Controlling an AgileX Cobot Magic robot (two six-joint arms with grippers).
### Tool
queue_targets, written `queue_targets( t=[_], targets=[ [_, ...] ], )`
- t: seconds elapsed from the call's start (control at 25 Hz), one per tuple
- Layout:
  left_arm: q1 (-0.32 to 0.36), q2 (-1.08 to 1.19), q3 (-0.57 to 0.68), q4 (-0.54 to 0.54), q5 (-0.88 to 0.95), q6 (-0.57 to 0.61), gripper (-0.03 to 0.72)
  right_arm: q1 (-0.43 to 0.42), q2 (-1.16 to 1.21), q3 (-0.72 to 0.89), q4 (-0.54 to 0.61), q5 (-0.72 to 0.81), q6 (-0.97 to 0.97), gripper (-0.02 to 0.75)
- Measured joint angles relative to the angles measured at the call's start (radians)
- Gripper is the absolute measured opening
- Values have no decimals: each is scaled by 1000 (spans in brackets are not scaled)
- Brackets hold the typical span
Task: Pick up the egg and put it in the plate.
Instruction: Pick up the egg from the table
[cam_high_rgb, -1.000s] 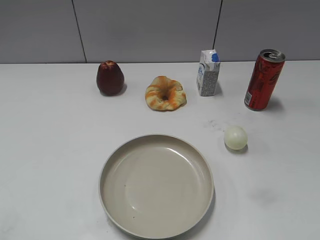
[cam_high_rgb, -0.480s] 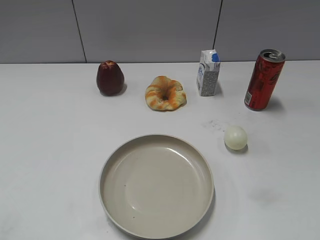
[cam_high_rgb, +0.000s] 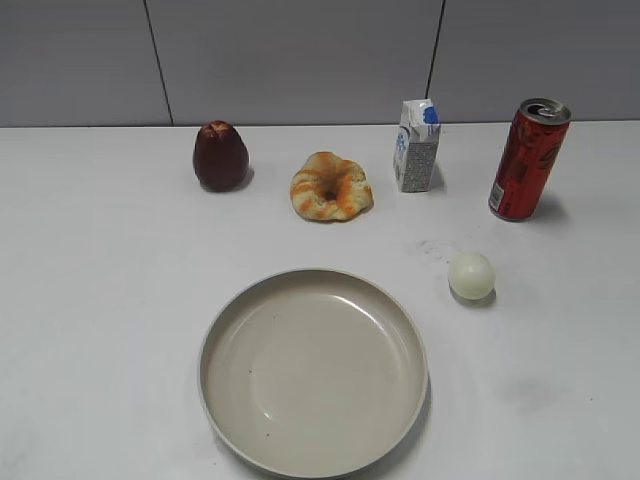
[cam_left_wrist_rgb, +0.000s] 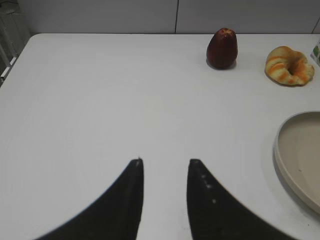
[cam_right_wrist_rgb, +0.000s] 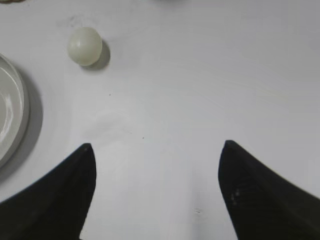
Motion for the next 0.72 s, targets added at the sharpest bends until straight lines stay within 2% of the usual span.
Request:
queue_targets(
  t=[0.28,0.32,0.4,0.56,0.64,0.72],
  targets=[
    [0,0,0,0,0,-1,237,0,439,-141,61,-7,-9,575],
    [0,0,0,0,0,0,237,0,439,-141,61,-7,-9,575],
    [0,0,0,0,0,0,237,0,615,-231,90,-16,-49,575],
    [0,0,0,0,0,0,237,0,755,-324,101,-32,-63,575],
    [0,0,0,0,0,0,237,35,897,-414,100,-39,-64,575],
    [0,0,0,0,0,0,237,57,927,-434,95,-39,-64,575]
  ],
)
